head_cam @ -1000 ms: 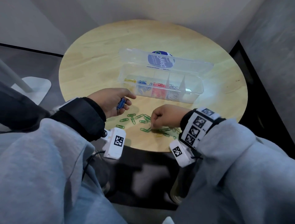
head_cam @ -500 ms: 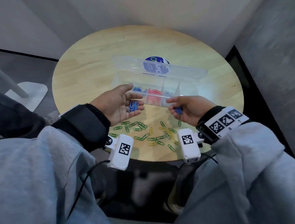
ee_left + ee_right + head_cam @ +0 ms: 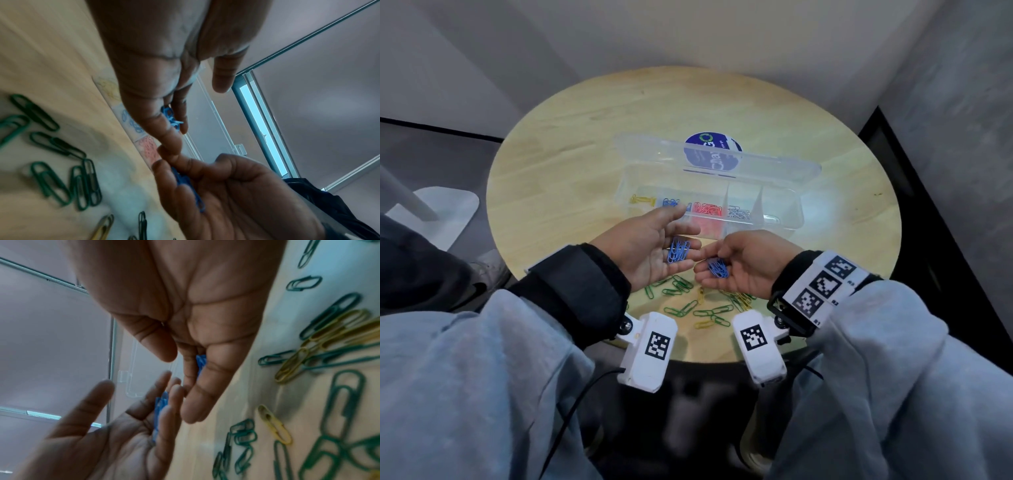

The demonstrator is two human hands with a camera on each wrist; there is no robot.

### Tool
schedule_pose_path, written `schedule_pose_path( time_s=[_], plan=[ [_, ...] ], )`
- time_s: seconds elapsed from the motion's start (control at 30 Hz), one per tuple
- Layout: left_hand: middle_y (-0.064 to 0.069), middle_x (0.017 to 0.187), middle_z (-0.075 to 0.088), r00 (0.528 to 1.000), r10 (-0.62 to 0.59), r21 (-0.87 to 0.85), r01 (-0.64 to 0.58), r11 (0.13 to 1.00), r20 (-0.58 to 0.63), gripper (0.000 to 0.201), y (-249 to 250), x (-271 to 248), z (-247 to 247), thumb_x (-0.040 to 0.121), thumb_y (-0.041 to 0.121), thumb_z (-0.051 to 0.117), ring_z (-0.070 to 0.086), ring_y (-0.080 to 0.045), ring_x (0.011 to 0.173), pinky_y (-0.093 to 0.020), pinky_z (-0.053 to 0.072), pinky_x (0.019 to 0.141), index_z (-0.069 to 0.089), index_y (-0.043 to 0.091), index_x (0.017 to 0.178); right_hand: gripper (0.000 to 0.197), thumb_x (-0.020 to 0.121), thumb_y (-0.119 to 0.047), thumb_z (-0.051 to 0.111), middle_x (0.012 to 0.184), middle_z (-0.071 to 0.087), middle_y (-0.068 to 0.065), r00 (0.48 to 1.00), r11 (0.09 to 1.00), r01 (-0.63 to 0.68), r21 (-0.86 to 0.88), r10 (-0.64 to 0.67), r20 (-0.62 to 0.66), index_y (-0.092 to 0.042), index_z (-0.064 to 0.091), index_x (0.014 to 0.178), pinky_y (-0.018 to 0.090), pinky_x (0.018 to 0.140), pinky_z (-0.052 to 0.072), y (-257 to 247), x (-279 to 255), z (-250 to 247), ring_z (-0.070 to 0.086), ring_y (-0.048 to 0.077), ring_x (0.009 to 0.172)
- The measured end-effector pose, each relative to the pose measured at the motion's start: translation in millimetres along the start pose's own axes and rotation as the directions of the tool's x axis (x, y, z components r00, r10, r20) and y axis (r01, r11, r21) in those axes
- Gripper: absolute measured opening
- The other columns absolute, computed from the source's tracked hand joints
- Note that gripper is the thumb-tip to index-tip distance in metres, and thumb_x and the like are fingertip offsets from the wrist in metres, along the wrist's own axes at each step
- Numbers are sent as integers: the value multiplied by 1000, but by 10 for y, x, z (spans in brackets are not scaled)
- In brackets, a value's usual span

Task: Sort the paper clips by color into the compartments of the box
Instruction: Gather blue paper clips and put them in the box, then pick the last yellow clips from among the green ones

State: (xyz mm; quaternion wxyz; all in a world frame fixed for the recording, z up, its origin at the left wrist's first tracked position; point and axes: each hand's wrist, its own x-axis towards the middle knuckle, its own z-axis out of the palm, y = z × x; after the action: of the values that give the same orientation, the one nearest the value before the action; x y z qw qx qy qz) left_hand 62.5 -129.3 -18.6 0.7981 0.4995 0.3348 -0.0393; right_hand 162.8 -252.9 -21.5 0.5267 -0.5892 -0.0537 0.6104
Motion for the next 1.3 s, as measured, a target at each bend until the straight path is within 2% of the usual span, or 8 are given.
schedule_pose_path(
  time_s=[0.2, 0.53, 0.7, 0.83, 0.9, 1.0, 1.1, 1.3],
  plan=[
    [-7, 77, 51, 989, -4, -33, -1, 999, -148, 29, -30, 69, -39, 96, 33, 43, 53, -13, 65, -21, 48, 64, 57, 9, 86, 34, 92, 9, 23, 84, 54, 16, 988, 986, 150, 74, -147, -38, 4, 56, 98, 21, 59, 58, -171, 0, 23, 58, 21, 71],
    [-12, 85, 56, 997, -71, -156, 72, 985, 7, 37, -80, 113, -38, 97, 38, 39, 59, -20, 70, -23, 57, 56, 58, 6, 92, 45, 83, 15, 20, 102, 53, 12, 980, 971, 195, 138, -198, 11, -3, 52, 109, 21, 75, 54, -180, 44, 145, 59, 19, 91],
    [-5, 80, 57, 1000, -25, -272, 28, 962, 15, 34, -94, 133, 1, 101, 32, 33, 59, -14, 65, -21, 58, 54, 57, 9, 96, 63, 82, 19, 15, 142, 43, 15, 978, 979, 196, 52, -200, 67, -1, 40, 137, 29, 108, 33, -156, 44, 203, 41, 22, 133],
    [-9, 81, 57, 1000, -22, -306, 25, 952, 13, 30, -38, 107, -31, 100, 21, 31, 60, -17, 63, -19, 56, 50, 56, 4, 95, 49, 83, 18, 20, 113, 60, 10, 954, 953, 300, 40, -301, 11, -8, 57, 102, 26, 93, 46, -205, -2, 131, 60, 15, 96],
    [-12, 83, 56, 999, -32, -263, 31, 964, 0, 29, 3, 72, -49, 94, 8, 31, 60, -18, 65, -17, 55, 48, 58, 1, 100, 37, 86, 14, 29, 89, 65, 6, 942, 936, 319, -146, -330, -56, -10, 57, 91, 27, 79, 51, -233, -5, 23, 62, 16, 80],
    [-13, 89, 52, 994, 18, -147, -34, 989, -103, 41, 73, 48, -81, 84, -12, 22, 58, -18, 73, -14, 54, 48, 59, 4, 94, 20, 90, -2, 45, 78, 61, 1, 939, 657, 139, -741, -326, -114, -16, 57, 83, 26, 66, 50, -191, -42, -136, 58, 16, 71],
    [-11, 87, 50, 975, 111, -14, -116, 993, -193, 48, 199, 61, -96, 82, -23, 20, 57, -17, 74, -13, 53, 51, 57, 5, 95, 6, 88, -16, 55, 77, 61, -2, 969, 319, -115, -941, -174, -177, -17, 60, 89, 23, 63, 48, -92, -61, -213, 56, 14, 68],
    [-9, 86, 49, 921, 220, 197, -163, 967, -320, 40, 532, 179, -37, 86, -18, 28, 57, -15, 76, -15, 54, 63, 55, 6, 105, 19, 78, -7, 67, 78, 60, -1, 968, 196, -211, -958, -94, -232, -20, 54, 73, 31, 71, 52, -27, -28, -178, 56, 20, 74]
  ],
)
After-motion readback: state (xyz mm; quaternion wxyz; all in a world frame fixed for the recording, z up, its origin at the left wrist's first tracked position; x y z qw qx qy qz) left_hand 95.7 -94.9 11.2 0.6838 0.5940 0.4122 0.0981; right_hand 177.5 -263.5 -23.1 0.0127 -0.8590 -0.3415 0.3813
